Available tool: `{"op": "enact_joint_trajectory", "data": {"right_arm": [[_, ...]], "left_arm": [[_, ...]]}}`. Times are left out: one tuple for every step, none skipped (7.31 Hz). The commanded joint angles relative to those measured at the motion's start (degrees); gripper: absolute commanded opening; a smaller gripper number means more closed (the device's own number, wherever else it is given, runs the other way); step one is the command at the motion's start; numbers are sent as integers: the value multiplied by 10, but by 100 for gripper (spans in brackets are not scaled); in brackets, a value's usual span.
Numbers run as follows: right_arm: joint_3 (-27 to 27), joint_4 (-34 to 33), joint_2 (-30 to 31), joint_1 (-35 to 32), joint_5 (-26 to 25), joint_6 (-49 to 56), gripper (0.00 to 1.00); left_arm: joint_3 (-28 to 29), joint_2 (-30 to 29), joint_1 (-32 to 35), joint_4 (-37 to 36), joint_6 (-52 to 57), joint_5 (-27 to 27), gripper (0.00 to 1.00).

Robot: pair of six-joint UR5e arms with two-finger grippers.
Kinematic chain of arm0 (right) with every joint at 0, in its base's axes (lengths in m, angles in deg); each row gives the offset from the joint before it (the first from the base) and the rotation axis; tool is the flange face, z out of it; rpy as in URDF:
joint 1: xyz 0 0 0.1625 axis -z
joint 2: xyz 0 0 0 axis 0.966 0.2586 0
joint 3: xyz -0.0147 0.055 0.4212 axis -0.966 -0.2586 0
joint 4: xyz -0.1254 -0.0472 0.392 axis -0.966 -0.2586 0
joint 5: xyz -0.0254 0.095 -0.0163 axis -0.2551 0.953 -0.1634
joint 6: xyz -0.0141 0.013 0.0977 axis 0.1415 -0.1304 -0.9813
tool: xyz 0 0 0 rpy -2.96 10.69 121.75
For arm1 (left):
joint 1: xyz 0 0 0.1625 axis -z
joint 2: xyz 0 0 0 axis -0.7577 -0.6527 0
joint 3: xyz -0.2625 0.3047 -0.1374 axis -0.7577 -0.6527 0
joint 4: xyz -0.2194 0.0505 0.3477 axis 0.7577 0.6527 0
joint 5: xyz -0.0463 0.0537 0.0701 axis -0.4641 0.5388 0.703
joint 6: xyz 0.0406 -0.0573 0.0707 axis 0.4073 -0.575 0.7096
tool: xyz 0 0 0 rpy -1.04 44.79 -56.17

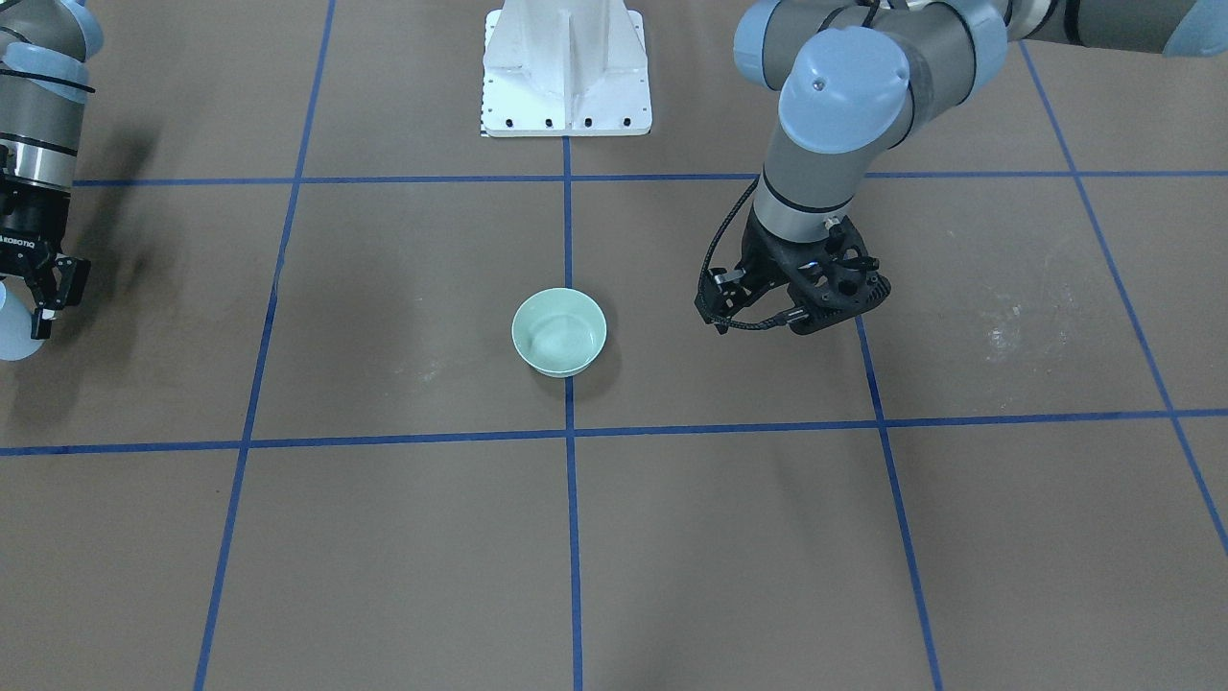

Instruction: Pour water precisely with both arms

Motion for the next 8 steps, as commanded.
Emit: {"op": "enact_joint_trajectory", "data": {"right_arm": [[-1,96,-39,-85,120,201,0],[-2,138,-85,-115,181,284,0],[-1,157,-118,-131,237,289,0],[-1,154,-153,-135,264,294,0],[1,152,-168,-134,270,310,0],[0,135,-193,-133,324,337,0],[3,115,-215,-133,366,340,0],[6,111,-229,-127,378,341,0]], "left_arm": [[0,0,0,0,0,-1,100],[0,0,0,0,1,-1,100],[-1,0,1,0,2,-1,100],[-2,0,2,0,2,-1,100],[-6,-1,3,0,3,-1,100],[-8,0,3,0,7,-1,100],[-11,-1,4,1,10,-1,100],[-20,0,11,2,43,-1,100]]}}
